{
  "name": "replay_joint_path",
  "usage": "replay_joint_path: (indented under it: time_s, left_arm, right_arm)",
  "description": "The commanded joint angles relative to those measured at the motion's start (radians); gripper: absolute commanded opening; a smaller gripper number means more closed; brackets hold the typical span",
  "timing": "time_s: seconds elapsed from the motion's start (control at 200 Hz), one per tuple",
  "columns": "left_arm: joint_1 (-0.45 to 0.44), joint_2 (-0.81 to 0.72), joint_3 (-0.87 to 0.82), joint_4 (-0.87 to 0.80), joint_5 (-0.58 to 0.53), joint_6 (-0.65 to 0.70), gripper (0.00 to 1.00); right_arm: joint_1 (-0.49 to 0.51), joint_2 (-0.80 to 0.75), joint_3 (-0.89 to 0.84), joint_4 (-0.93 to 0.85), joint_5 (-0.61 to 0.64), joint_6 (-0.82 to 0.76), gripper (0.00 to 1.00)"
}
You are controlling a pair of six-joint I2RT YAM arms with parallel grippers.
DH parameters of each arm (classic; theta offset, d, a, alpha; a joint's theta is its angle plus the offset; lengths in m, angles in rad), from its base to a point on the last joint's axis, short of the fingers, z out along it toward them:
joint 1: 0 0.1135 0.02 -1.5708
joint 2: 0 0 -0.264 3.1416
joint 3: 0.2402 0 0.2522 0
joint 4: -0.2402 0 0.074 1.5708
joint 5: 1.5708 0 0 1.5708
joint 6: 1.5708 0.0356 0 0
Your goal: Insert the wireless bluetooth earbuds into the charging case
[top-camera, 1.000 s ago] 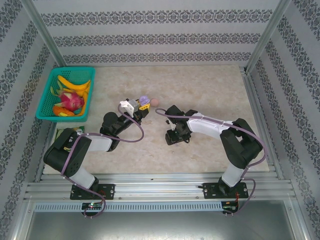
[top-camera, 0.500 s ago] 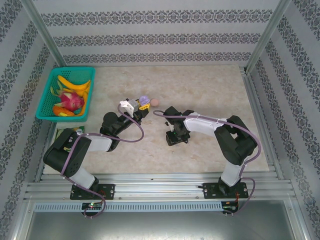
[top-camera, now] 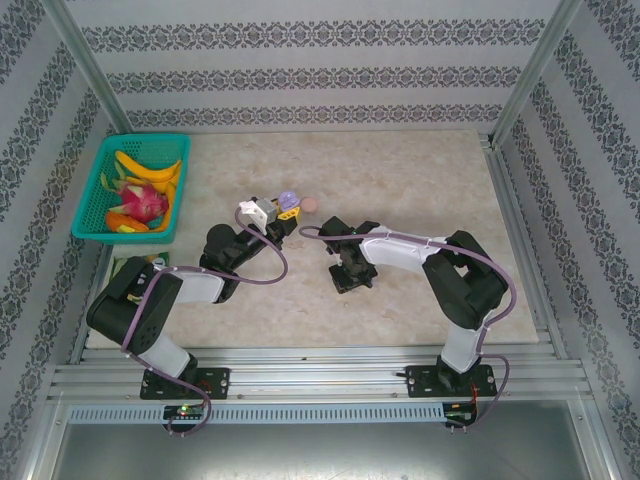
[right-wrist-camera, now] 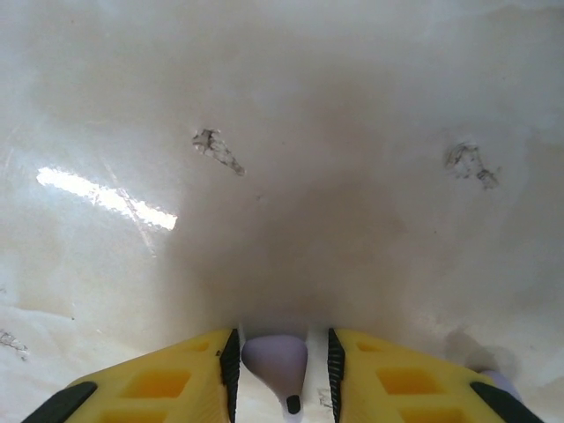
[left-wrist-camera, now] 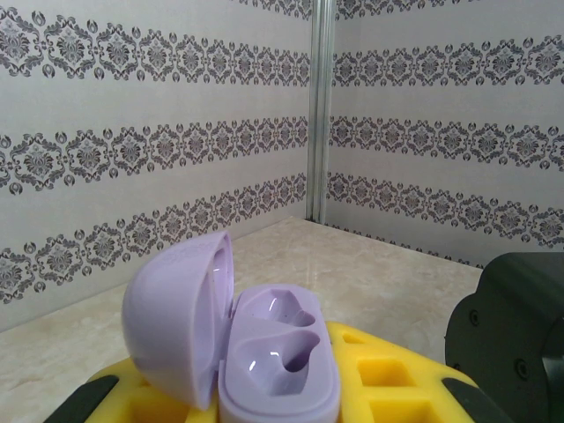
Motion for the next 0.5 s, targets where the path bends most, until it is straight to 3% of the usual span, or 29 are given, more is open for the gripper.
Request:
replay_joint_path:
  time_s: [0.0, 0.5]
  left_arm:
    - [0.011, -0.022, 0.013, 0.034, 0.007, -0.015, 0.0]
    - [0.01, -0.021, 0.025, 0.025, 0.013, -0.021, 0.0]
  right_arm:
    - [0.018, 0.018, 0.016, -0.029, -0.001, 0.009, 0.35]
    - [0.019, -0.032, 0.004, -0.025, 0.002, 0.024, 0.26]
